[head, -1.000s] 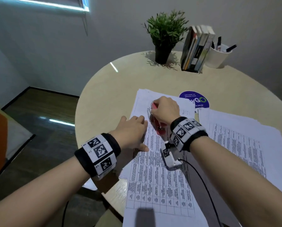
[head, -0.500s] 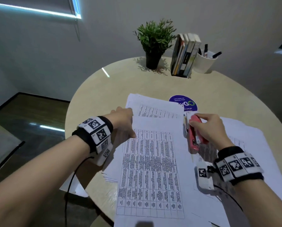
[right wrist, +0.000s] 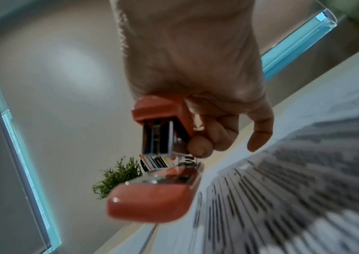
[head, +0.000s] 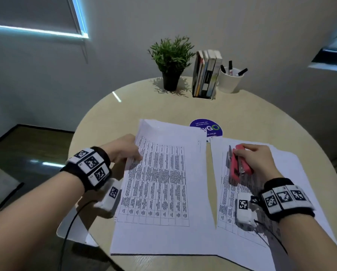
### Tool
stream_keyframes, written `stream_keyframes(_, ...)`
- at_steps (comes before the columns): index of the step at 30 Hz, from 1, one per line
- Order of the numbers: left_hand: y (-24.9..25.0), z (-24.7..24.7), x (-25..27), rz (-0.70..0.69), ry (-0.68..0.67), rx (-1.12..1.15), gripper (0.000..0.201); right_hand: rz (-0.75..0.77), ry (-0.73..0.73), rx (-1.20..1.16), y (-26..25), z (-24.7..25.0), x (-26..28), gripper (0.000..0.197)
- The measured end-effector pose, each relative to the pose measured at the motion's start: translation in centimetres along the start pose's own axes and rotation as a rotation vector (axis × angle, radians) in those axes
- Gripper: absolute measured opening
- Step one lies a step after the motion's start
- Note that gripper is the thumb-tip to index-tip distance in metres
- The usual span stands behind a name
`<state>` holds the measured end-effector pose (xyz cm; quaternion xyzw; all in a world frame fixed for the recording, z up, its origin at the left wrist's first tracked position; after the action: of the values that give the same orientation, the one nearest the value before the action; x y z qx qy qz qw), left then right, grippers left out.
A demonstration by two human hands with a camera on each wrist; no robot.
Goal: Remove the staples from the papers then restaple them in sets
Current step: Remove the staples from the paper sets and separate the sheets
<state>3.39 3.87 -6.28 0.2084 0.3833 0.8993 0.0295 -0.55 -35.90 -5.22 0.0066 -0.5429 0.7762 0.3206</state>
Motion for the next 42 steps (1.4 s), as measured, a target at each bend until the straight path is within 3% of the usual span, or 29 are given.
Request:
stream_keyframes(3, -0.6, 1.9, -0.3, 0.006, 0.102, 0.158, 0.019, 0.072, 0.025, -0.035, -1.6, 1.4, 0.6, 0.018)
stream_keyframes(6, -1.8, 5.1, -2.7, 0.009, 0.217, 0.401, 0.033, 0.122, 0.041, -0.128, -3.5, 4.1, 1.1, 0.015)
stream_keyframes(9, -2.2, 4.9, -6.3, -0.011, 0.199, 0.426, 0.05, 0.173, 0.099, -0.193, -5.2, 7.6, 1.3, 0.036)
stream_keyframes(12, 0.8, 0.4, -7.4, -0.008, 0.064, 0.395, 0.06, 0.203, 0.14, -0.272, -6.6, 10.2, 1.9, 0.04)
stream_keyframes(15, 7.7, -5.0, -4.0, -0.086, -0.008, 0.36, 0.022, 0.234, 0.15, -0.294, -7.5, 11.3, 2.7, 0.038)
stream_keyframes(17, 10.9, -8.9, -3.6, -0.126, -0.038, 0.34, 0.01, 0.246, 0.143, -0.278, -7.5, 11.2, 3.0, 0.036)
stream_keyframes(21, 14.2, -14.9, -4.1, -0.143, -0.039, 0.366, 0.009, 0.222, 0.154, -0.21, -6.3, 10.3, 2.3, 0.042)
stream_keyframes(24, 15.8, -16.8, -4.6, -0.226, -0.074, 0.186, 0.021, 0.194, 0.128, -0.179, -5.1, 8.7, 1.6, 0.042)
stream_keyframes(26, 16.3, -16.1, -4.8, -0.299, -0.064, 0.076, 0.016, 0.176, 0.104, -0.165, -4.3, 7.3, 1.3, 0.041)
stream_keyframes(28, 16.1, -13.6, -5.5, -0.369, 0.028, -0.066, 0.01, 0.146, 0.079, -0.131, -3.4, 5.8, 0.8, 0.035)
stream_keyframes(31, 14.2, -8.6, -6.5, -0.37, 0.18, -0.314, 0.044, 0.091, 0.024, -0.1, -1.9, 3.2, 0.0, 0.02)
stream_keyframes(33, 11.7, -5.4, -7.2, -0.305, 0.236, -0.506, 0.053, 0.043, -0.017, -0.105, -1.2, 1.5, -0.5, 0.011)
stream_keyframes(38, 5.8, -1.5, -8.7, -0.19, 0.163, -0.667, 0.071, -0.055, -0.079, -0.093, 0.2, -0.5, -1.1, 0.004)
stream_keyframes(42, 5.6, -0.6, -9.3, -0.197, 0.113, -0.75, 0.081, -0.082, -0.093, -0.092, 0.1, -0.8, -0.5, 0.009)
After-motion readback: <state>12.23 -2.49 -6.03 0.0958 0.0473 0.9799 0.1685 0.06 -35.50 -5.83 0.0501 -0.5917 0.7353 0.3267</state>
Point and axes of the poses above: each hand's wrist, its own x-axis away from the middle knuckle, its own z-axis out of the back of the hand, y = z × x, the point moved 9 cm from there along -x, towards the middle knuckle, and after that the axes turned 13 degrees about -z, right-handed, at the moved point
